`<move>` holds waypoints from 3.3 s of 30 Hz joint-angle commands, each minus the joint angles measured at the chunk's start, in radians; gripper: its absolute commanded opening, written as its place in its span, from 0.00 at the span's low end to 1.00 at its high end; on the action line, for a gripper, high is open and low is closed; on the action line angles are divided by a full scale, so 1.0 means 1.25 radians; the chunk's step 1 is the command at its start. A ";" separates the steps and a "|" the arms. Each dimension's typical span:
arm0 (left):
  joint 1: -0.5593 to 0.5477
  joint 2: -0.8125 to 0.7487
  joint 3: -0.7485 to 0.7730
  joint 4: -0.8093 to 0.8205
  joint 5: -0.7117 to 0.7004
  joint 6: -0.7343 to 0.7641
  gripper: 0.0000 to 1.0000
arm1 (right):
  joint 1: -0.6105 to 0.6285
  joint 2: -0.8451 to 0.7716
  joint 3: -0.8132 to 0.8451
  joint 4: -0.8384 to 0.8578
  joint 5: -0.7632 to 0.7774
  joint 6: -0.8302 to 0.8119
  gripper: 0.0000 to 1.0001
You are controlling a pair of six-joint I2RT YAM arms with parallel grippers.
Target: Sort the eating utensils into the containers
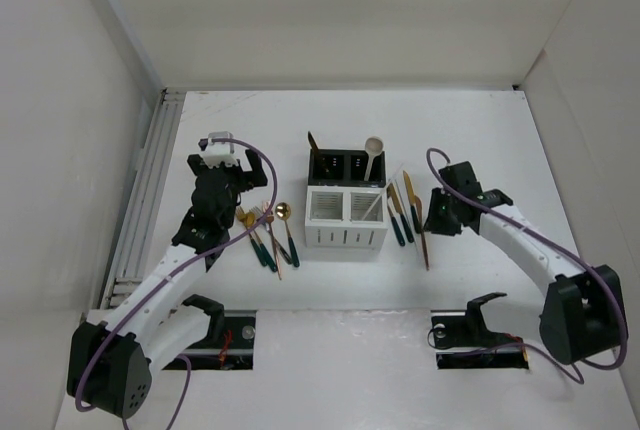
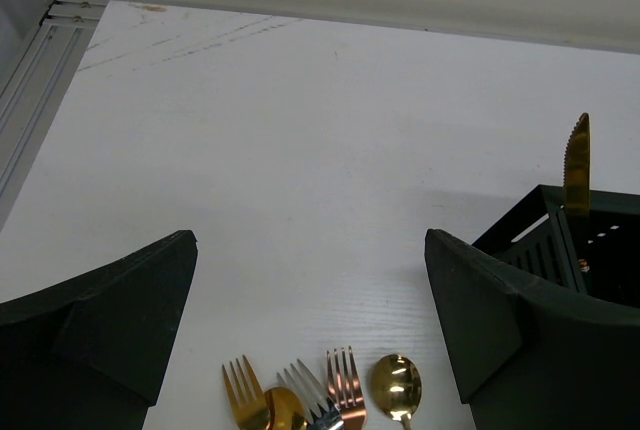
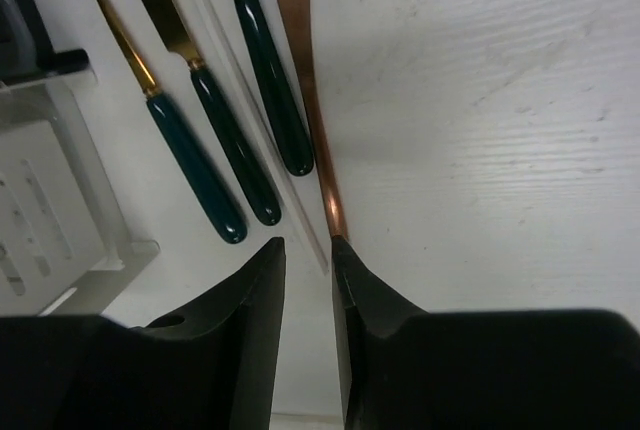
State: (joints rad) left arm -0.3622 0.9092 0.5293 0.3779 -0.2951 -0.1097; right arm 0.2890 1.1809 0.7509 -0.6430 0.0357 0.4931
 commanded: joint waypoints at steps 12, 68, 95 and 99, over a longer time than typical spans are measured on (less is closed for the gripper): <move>0.003 -0.034 -0.015 0.062 -0.002 -0.006 0.96 | 0.035 0.163 -0.014 0.053 0.009 0.020 0.35; 0.003 0.014 0.016 0.045 0.027 0.009 1.00 | 0.411 0.094 0.211 0.901 0.134 -0.418 0.00; 0.003 -0.009 0.001 0.030 0.043 -0.002 1.00 | 0.402 0.389 0.185 1.137 0.065 -0.425 0.00; 0.003 -0.009 0.001 0.022 0.059 -0.009 1.00 | 0.402 0.373 0.156 1.137 0.065 -0.425 0.14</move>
State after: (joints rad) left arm -0.3622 0.9222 0.5144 0.3904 -0.2466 -0.1089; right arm 0.7971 1.6634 0.9573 0.6830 0.1085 -0.0319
